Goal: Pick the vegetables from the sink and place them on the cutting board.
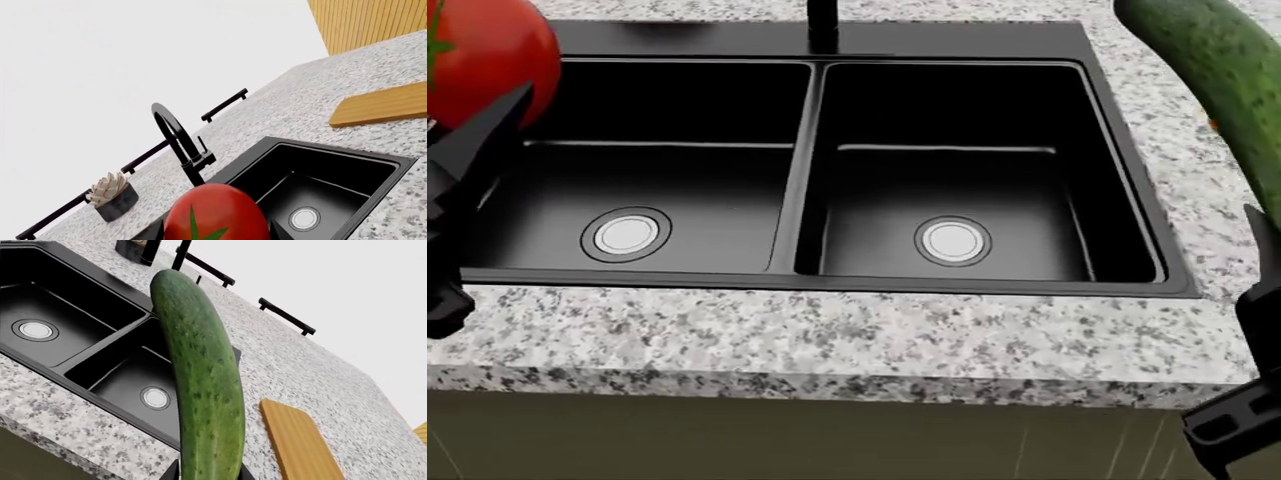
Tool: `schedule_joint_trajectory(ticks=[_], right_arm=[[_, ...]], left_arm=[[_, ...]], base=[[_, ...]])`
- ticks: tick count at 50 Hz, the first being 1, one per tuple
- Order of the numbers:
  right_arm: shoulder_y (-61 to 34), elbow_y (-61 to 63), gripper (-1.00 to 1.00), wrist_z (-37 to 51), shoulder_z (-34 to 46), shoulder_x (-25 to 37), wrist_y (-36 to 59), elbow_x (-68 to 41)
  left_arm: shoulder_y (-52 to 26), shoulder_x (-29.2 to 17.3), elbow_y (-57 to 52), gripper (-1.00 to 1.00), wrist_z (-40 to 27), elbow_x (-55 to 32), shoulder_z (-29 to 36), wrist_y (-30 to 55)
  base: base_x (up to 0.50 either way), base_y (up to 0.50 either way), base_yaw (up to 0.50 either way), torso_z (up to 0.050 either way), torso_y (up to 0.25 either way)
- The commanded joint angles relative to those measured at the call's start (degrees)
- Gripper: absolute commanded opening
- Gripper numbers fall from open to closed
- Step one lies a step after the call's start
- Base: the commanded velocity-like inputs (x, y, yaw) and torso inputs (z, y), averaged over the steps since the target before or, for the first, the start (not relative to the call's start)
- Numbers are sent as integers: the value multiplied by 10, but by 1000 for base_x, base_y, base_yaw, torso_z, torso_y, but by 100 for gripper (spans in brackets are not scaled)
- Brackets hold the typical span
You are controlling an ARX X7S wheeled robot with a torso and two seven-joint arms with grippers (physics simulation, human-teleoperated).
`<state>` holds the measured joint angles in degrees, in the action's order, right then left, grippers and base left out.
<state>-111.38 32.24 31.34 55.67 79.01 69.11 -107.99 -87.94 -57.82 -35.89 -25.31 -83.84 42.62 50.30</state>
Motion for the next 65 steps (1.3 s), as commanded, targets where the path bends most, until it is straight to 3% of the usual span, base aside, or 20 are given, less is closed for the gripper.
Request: schedule_joint_trajectory(ticks=[1, 15, 22, 37, 65], right_arm=[[-22, -18, -100, 0, -12, -15, 22, 9], [-21, -28, -100, 1, -18, -22, 13, 11], [-61, -41, -100, 3, -23, -38, 77, 6], [-42, -30, -100, 57, -17, -41, 36, -27], [-25, -24, -100, 63, -18, -47, 21, -14]], left_arm=[[-4, 19, 15, -100, -3, 6, 3, -4], [-30, 32, 25, -100, -2, -5, -2, 6], [-26, 20, 22, -100, 5, -5, -7, 1], [-24, 6, 18, -100, 6, -6, -12, -1], [-12, 6, 19, -100, 11, 9, -9, -7]], base=[[0, -500, 0, 0, 0], [0, -500, 0, 0, 0], [0, -500, 0, 0, 0], [0, -500, 0, 0, 1], [111, -477, 0, 0, 0]])
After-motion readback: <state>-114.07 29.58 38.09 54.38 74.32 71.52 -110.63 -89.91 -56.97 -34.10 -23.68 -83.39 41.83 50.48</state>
